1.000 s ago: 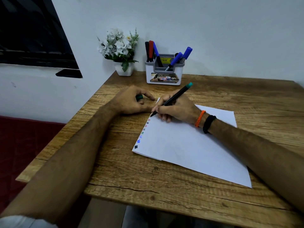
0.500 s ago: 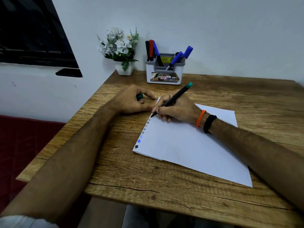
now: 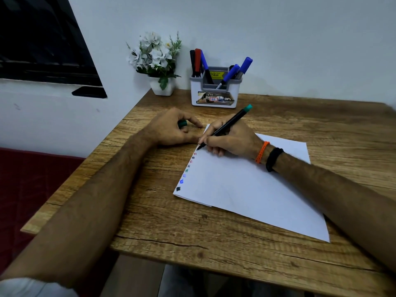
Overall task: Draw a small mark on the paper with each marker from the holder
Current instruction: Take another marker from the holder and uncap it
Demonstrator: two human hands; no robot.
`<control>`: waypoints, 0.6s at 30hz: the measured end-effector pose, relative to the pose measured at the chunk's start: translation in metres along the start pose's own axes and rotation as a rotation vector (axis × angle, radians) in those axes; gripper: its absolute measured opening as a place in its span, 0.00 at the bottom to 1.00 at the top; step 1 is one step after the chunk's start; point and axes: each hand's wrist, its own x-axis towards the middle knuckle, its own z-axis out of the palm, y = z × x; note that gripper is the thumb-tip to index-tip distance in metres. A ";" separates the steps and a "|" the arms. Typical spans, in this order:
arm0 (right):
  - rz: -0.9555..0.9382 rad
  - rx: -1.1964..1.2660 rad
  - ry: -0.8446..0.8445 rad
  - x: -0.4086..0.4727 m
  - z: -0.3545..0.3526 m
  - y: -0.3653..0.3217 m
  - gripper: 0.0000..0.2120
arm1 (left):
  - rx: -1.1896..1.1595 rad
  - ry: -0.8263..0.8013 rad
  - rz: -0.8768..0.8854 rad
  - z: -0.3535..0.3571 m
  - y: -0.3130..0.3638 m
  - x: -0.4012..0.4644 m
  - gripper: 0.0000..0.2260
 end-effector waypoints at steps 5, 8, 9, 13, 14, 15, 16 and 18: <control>-0.002 0.000 0.019 0.001 0.000 0.002 0.06 | 0.010 0.009 -0.005 -0.001 0.000 0.000 0.16; -0.007 0.002 -0.001 0.001 0.000 0.002 0.06 | 0.001 0.007 -0.004 -0.001 0.000 0.000 0.16; -0.006 0.000 0.004 0.001 0.000 0.002 0.06 | 0.000 0.009 -0.004 -0.001 0.001 0.000 0.16; -0.005 -0.003 0.000 0.001 0.000 0.002 0.05 | -0.018 -0.006 -0.015 0.000 0.000 0.001 0.16; -0.004 -0.002 -0.004 0.001 0.000 0.002 0.05 | -0.021 -0.003 -0.012 0.001 -0.001 0.001 0.15; -0.002 0.001 0.001 0.001 0.000 0.002 0.05 | -0.020 0.003 -0.008 0.001 -0.001 0.001 0.15; 0.001 0.004 0.011 0.001 0.000 0.002 0.05 | -0.018 0.011 -0.004 0.001 -0.001 0.001 0.15; -0.002 -0.001 0.013 0.001 0.000 0.001 0.05 | -0.014 0.014 0.000 0.001 -0.002 0.001 0.15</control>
